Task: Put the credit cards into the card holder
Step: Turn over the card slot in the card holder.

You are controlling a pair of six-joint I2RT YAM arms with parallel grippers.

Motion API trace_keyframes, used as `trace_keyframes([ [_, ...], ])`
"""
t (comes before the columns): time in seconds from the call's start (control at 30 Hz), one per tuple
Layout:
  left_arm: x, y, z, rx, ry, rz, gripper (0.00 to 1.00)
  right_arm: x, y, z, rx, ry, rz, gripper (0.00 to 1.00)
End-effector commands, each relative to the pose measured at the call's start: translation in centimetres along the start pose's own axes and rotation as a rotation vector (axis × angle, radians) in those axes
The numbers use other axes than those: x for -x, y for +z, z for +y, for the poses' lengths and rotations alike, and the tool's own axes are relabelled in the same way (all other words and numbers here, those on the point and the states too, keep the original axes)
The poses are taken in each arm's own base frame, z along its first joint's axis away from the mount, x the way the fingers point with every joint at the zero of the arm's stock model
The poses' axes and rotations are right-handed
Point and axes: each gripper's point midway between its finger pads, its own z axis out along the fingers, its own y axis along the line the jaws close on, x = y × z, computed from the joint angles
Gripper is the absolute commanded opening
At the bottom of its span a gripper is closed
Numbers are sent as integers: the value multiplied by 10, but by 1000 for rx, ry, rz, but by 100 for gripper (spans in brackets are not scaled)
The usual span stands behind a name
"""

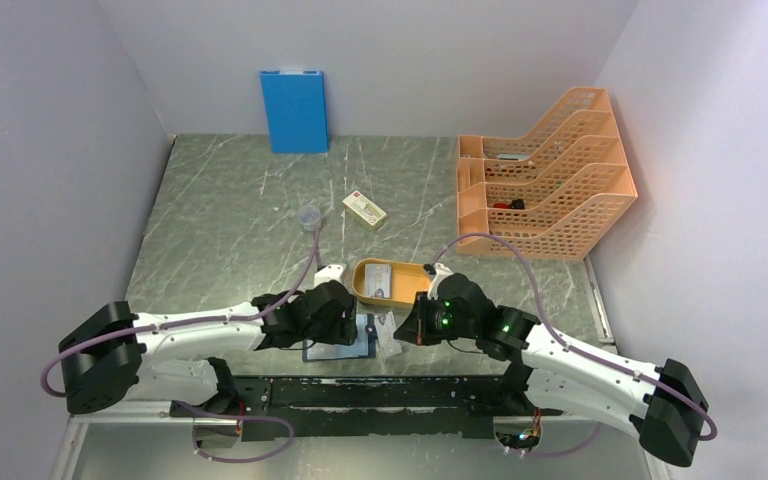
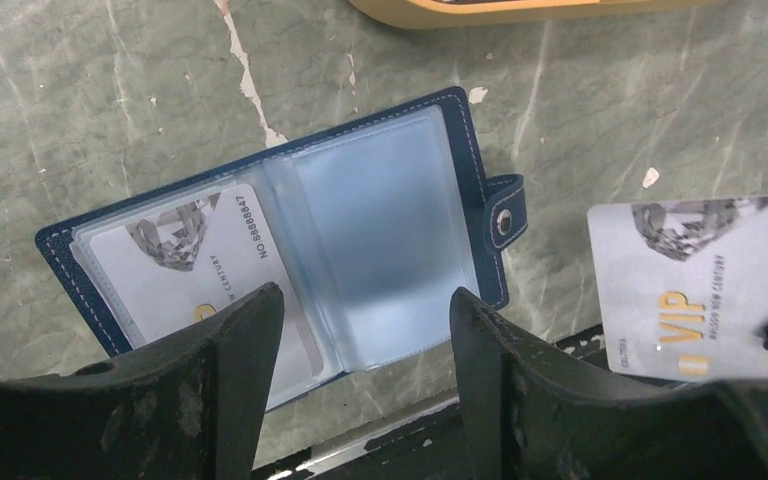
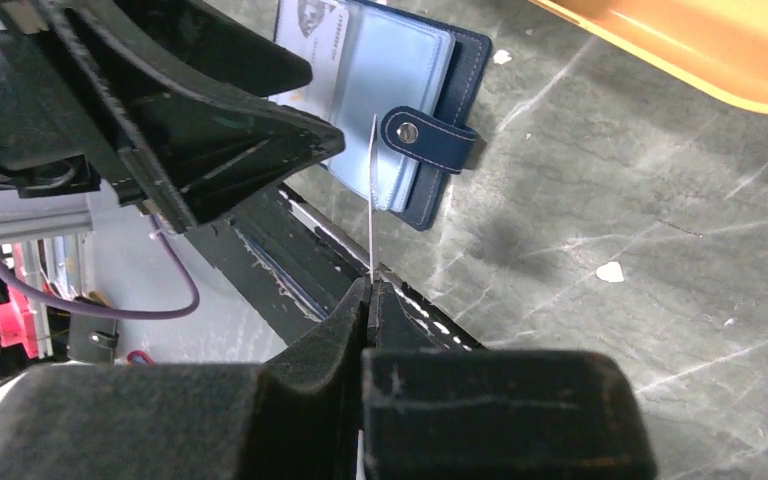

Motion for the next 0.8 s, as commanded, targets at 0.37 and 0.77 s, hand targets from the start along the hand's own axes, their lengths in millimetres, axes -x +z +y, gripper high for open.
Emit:
trace_keyframes([
  [0.37, 8, 23, -5, 77, 35, -1, 57, 5, 0, -1, 9, 18, -55, 0],
  [0.77, -6, 28, 23, 186, 23, 19, 33, 3, 0, 4, 31, -4, -35, 0],
])
